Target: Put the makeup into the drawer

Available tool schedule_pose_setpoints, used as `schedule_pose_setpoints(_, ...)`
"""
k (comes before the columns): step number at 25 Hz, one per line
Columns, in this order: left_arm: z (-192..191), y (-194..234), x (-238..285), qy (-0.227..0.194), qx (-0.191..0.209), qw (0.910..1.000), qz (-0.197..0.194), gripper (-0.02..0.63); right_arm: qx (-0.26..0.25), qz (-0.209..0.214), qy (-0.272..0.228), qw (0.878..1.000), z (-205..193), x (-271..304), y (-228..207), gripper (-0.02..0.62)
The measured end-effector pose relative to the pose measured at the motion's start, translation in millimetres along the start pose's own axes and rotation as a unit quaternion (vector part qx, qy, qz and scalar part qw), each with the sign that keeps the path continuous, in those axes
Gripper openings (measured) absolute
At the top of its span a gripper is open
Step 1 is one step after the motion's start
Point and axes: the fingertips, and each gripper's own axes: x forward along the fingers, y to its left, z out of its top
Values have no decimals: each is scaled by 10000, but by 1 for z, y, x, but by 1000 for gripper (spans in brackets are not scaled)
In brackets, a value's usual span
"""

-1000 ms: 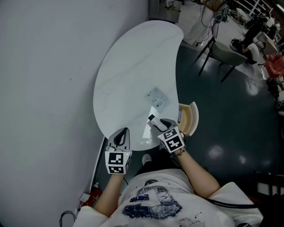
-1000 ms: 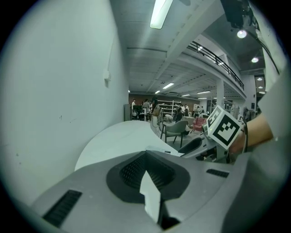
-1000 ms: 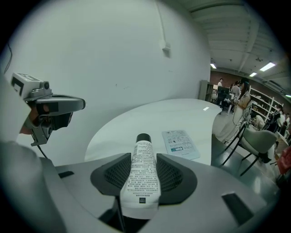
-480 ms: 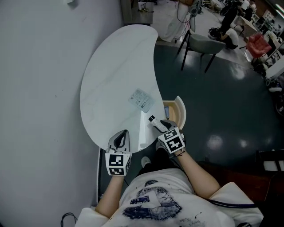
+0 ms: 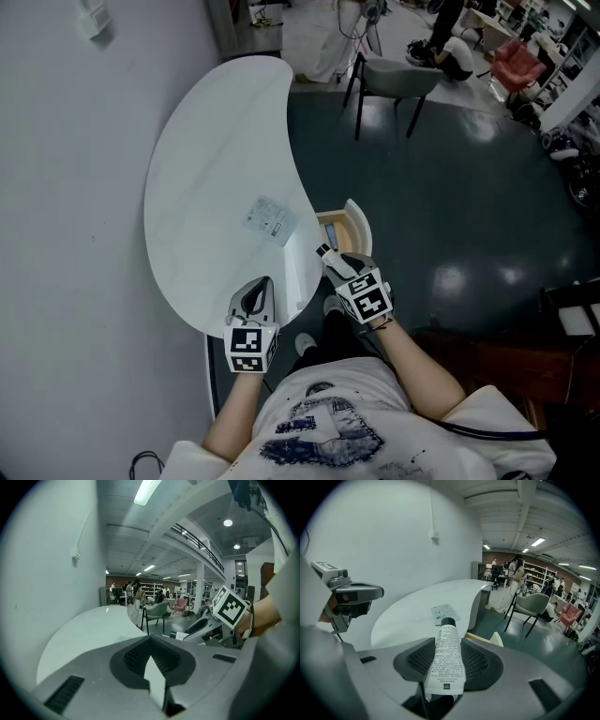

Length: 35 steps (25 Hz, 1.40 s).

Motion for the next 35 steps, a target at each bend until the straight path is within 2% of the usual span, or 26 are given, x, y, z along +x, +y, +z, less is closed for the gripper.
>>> schedule_pose_setpoints(15, 10, -20, 73, 245, 199, 9985, -458, 46, 469, -200, 169, 9986, -21, 16, -59, 187)
schedule_pose_setpoints(25, 12, -17, 105, 465, 259, 9971, -551, 47, 712, -102, 438, 9964, -33, 47, -78, 187)
schedule_pose_setpoints(35, 4, -3, 144, 735, 128, 9960, -490, 47, 835, 106, 747, 9937, -44, 89, -94, 187)
